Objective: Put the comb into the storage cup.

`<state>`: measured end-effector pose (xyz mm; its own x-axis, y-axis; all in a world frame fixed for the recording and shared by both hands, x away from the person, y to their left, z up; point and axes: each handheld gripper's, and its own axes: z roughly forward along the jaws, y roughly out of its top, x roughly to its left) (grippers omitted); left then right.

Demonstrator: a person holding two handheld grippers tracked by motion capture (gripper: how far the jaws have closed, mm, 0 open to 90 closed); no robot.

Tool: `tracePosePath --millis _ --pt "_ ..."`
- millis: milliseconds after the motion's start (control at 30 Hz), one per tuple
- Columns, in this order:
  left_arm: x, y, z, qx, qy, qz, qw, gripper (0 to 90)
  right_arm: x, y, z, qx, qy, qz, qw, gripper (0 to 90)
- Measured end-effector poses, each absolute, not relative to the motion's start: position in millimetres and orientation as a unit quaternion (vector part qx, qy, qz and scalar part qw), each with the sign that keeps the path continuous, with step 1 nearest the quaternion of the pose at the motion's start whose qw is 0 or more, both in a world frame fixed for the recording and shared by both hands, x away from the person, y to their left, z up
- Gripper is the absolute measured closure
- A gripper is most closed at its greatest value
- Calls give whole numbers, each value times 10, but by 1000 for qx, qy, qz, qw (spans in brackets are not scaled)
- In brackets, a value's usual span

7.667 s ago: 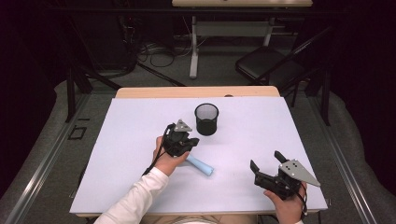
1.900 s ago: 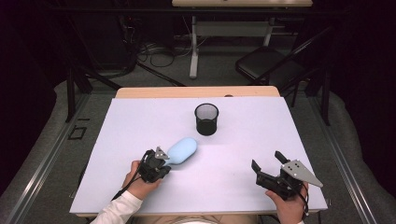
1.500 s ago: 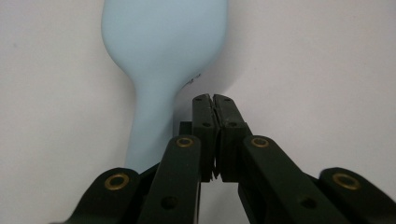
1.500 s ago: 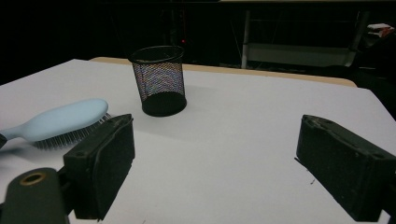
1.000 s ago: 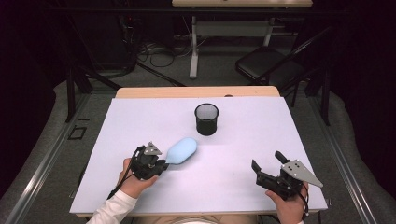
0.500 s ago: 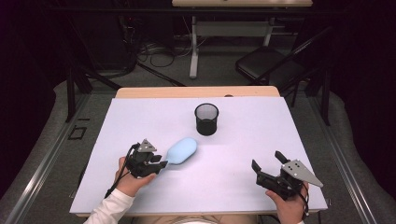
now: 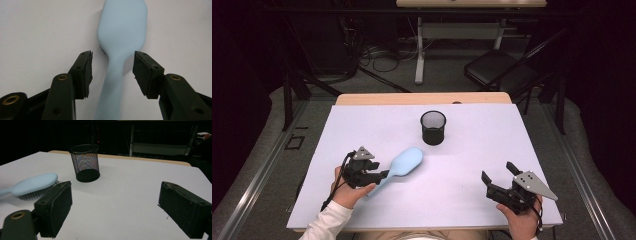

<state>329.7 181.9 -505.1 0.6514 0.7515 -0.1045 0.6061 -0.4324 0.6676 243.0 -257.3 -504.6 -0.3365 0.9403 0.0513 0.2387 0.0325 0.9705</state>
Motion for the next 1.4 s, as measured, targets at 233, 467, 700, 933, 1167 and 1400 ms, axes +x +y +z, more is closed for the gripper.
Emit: tracePosePath --millis 233,467,700,933,1167,1400 --pt "3314 1830 -5067 839 400 108 352 445 2434 -2573 -5048 464 635 516 340 113" --pt "3317 1845 -5068 838 402 114 350 432 2435 -2572 -5051 464 635 516 339 114" --pt "3323 1858 -5041 838 400 120 352 362 2436 -2569 -5052 465 635 516 338 113" --pt "3348 1868 -5041 835 405 111 356 217 2436 -2568 -5051 465 635 516 338 113" --pt "3356 1864 -5052 832 402 109 365 78 2437 -2567 -5052 464 636 516 339 113" --pt "3360 1856 -5073 831 400 113 370 5 2435 -2565 -5052 464 636 515 339 113"
